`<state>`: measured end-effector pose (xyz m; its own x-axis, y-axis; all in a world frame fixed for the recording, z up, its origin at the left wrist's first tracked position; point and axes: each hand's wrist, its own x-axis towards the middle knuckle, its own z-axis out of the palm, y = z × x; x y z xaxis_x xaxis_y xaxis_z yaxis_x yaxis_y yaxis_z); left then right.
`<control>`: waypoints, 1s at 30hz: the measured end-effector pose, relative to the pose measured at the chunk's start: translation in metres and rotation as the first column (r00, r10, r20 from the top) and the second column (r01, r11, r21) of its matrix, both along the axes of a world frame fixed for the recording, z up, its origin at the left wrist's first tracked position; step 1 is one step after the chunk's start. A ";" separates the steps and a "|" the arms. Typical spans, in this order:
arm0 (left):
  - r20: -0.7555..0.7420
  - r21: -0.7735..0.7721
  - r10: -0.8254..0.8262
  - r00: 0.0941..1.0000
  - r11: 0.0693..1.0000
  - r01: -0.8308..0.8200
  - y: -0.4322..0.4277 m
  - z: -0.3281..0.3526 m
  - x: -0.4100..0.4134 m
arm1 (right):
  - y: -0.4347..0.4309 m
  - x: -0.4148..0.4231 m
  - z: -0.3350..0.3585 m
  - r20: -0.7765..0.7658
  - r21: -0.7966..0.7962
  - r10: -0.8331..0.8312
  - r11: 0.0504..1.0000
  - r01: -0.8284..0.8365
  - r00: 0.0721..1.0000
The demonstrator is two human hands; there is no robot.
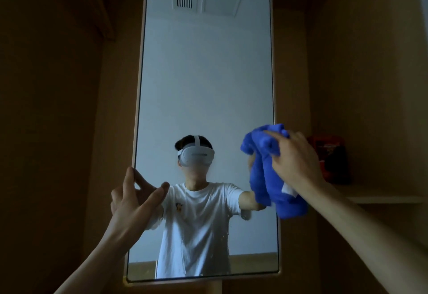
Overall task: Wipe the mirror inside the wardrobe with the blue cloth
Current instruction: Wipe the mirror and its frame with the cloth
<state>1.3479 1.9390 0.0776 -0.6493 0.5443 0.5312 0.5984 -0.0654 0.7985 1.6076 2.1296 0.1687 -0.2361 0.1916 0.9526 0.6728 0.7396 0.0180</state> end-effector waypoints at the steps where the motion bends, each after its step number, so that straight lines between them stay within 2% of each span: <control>1: 0.030 0.040 -0.003 1.000 0.999 0.002 -0.006 0.001 0.001 | -0.001 -0.001 0.008 -0.095 -0.023 0.017 1.000 -0.019 0.995; 6: 0.008 0.076 -0.055 0.998 0.996 0.055 -0.013 0.006 -0.005 | -0.004 -0.014 0.017 -0.237 -0.030 -0.022 0.999 0.015 0.971; 11: 0.011 0.088 -0.062 0.998 0.994 0.061 -0.011 0.011 -0.018 | -0.005 -0.036 0.009 -0.296 0.004 -0.102 0.994 0.108 0.950; 17: -0.001 0.155 -0.078 0.997 0.985 0.078 -0.004 0.008 -0.034 | -0.013 -0.053 0.009 -0.395 0.008 -0.028 0.999 0.034 0.918; 21: -0.012 0.177 -0.172 0.985 0.969 0.171 -0.015 0.005 -0.034 | -0.037 -0.082 0.006 -0.350 -0.003 0.048 0.999 -0.053 0.935; 23: 0.030 0.225 -0.195 0.980 0.957 0.183 -0.010 0.012 -0.034 | -0.055 -0.105 0.004 -0.323 -0.019 0.111 0.992 -0.123 0.940; 27: 0.035 0.225 -0.113 0.993 0.969 0.102 0.002 0.017 -0.044 | -0.095 -0.157 0.000 -0.225 -0.058 0.222 0.969 -0.240 0.949; 30: 0.098 0.320 -0.283 0.954 0.917 0.239 -0.008 0.015 -0.034 | -0.123 -0.192 -0.009 -0.107 -0.006 0.274 0.961 -0.277 0.956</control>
